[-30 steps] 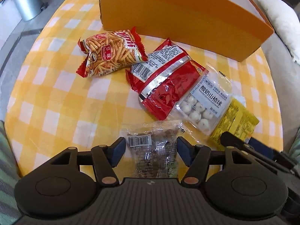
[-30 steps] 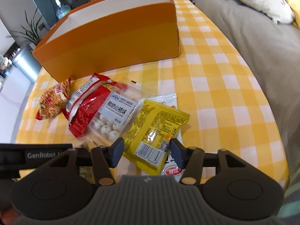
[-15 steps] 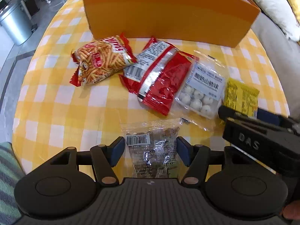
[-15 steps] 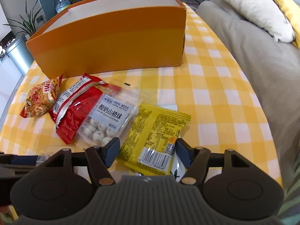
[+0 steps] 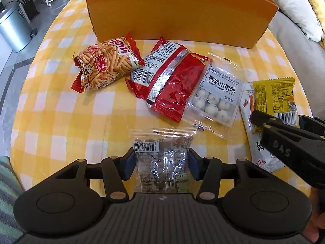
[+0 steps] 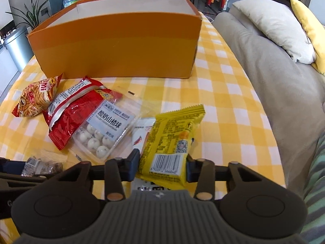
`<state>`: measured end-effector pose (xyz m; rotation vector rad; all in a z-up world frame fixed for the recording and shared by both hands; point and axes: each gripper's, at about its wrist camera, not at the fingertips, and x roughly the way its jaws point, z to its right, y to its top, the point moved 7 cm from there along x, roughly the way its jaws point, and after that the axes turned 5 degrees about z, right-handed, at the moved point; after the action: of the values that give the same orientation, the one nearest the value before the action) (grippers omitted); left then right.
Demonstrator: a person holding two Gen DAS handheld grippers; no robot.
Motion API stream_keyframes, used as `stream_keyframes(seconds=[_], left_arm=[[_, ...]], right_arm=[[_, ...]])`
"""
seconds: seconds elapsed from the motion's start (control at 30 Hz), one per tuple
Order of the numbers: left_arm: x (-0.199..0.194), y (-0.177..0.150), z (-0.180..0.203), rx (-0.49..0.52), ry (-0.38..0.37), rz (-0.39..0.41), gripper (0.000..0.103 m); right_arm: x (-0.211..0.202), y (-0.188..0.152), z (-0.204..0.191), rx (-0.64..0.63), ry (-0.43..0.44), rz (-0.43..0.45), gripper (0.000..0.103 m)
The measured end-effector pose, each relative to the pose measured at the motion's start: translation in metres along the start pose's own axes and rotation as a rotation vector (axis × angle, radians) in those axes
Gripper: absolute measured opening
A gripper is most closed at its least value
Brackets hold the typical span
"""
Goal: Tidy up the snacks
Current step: 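Lift the yellow packet with right tool while left tool lifts the nut-snack bag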
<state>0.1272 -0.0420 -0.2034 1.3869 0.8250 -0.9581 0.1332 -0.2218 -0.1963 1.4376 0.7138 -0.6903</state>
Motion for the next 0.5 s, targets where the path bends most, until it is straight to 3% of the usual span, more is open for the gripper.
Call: stream_keyframes(seconds=[0.03,0.07,0.13,0.5], left_arm=[[-0.001,-0.001,0.000,0.003,-0.002,-0.006,0.057],[-0.001,0.000,0.000,0.004,-0.002,-0.003,0.057],[-0.002,0.000,0.000,0.005,-0.004,0.002,0.056],[-0.018,0.005,0.001,-0.018,-0.041,0.051,0.054]], right_arm=[[-0.002,0.000,0.001,0.001,0.004,0.003,0.032],[-0.004,0.001,0.001,-0.001,0.009,0.006,0.014],[-0.009,0.001,-0.001,-0.011,0.022,0.012,0.007],[-0.029,-0.008,0.016,0.035,0.060,0.006,0.006]])
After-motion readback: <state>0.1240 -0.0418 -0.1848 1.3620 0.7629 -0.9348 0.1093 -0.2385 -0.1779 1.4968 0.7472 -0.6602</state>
